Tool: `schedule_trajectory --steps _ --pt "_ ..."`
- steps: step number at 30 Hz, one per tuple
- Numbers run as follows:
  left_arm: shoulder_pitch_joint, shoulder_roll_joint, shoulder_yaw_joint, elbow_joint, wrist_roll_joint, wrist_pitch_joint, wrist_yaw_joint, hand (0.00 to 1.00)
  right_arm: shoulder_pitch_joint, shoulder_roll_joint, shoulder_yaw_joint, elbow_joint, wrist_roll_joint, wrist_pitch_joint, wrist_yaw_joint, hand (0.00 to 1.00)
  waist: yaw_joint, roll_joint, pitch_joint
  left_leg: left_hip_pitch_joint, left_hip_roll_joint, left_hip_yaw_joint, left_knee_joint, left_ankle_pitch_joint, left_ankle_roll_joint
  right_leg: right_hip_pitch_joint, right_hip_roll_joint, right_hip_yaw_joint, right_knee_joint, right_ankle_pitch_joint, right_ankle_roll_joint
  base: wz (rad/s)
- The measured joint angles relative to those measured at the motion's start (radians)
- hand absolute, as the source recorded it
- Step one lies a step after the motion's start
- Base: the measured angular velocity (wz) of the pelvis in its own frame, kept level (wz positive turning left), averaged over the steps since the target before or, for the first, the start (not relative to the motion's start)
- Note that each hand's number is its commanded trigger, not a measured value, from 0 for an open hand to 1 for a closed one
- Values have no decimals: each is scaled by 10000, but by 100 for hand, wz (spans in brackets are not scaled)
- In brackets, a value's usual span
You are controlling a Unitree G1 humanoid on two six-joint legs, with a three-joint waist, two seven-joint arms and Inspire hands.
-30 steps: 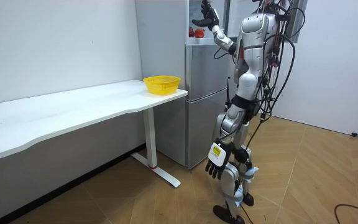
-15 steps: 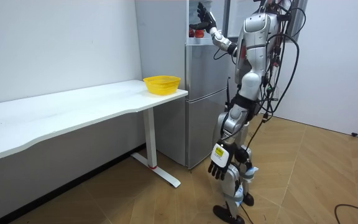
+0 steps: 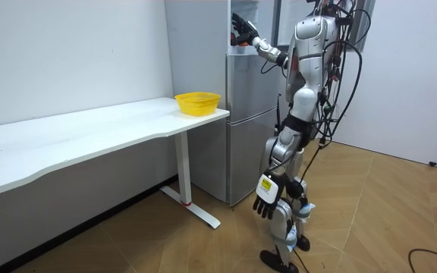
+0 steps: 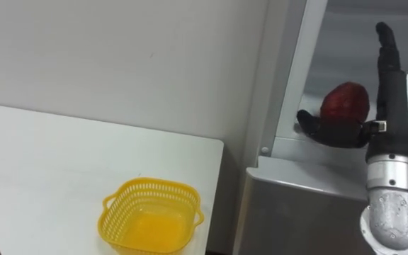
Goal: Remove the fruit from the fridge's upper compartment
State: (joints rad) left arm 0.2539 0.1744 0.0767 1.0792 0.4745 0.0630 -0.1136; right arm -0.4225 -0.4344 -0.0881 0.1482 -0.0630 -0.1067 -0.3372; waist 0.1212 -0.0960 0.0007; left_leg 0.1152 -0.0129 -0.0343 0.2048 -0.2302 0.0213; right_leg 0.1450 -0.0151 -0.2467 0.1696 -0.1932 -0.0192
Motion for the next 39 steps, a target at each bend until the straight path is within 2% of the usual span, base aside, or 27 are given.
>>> schedule_trajectory --steps 3,8,10,13,22,23,24,30,39 --pt "-44 41 0 -3 -4 0 23 0 -44 -315 42 225 387 68 167 0 126 -51 9 2 3 1 1 1 1 4 -3 6 0 0 0 0" --pt "24 221 -18 -247 -4 61 20 0 -532 -430 242 1218 1171 143 442 0 57 -190 28 9 3 -4 9 5 -6 53 6 28 -2 2 -3 0" --pt "30 257 -12 -416 9 215 17 0 -587 -433 252 1549 1216 229 671 0 25 -237 33 27 4 10 2 5 -6 76 1 30 -1 2 -3 0" --pt "32 279 -21 -481 2 339 -3 0 -631 -433 267 1658 1599 419 942 0 20 -261 27 47 3 40 -5 4 -5 80 10 89 7 2 -3 -3" --pt "18 296 -54 -456 -40 631 -93 0 -1249 -630 473 2770 2116 473 1857 0 -39 -291 21 150 8 52 -23 0 -5 159 19 99 28 5 -6 0" --pt "14 295 -60 -452 -40 641 -93 0 -1346 -630 474 2871 2106 544 1971 66 -45 -288 23 150 8 54 -21 -2 -4 159 19 101 36 7 -9 0" --pt "9 295 -60 -452 -40 679 -87 0 -1437 -632 472 3002 2097 563 2098 100 -51 -284 26 148 8 52 -25 -3 -4 157 19 102 41 10 -13 0" --pt "11 281 -56 -466 -41 897 -75 0 -1537 -700 460 3090 2078 664 2467 100 -56 -257 23 110 13 47 -19 -6 -6 136 34 110 51 17 -25 0" --pt "-27 281 -66 -474 -68 924 -12 0 -1682 -728 471 3088 1750 800 2693 100 -54 -145 -35 129 12 56 3 -4 -6 142 34 110 50 18 -25 0"
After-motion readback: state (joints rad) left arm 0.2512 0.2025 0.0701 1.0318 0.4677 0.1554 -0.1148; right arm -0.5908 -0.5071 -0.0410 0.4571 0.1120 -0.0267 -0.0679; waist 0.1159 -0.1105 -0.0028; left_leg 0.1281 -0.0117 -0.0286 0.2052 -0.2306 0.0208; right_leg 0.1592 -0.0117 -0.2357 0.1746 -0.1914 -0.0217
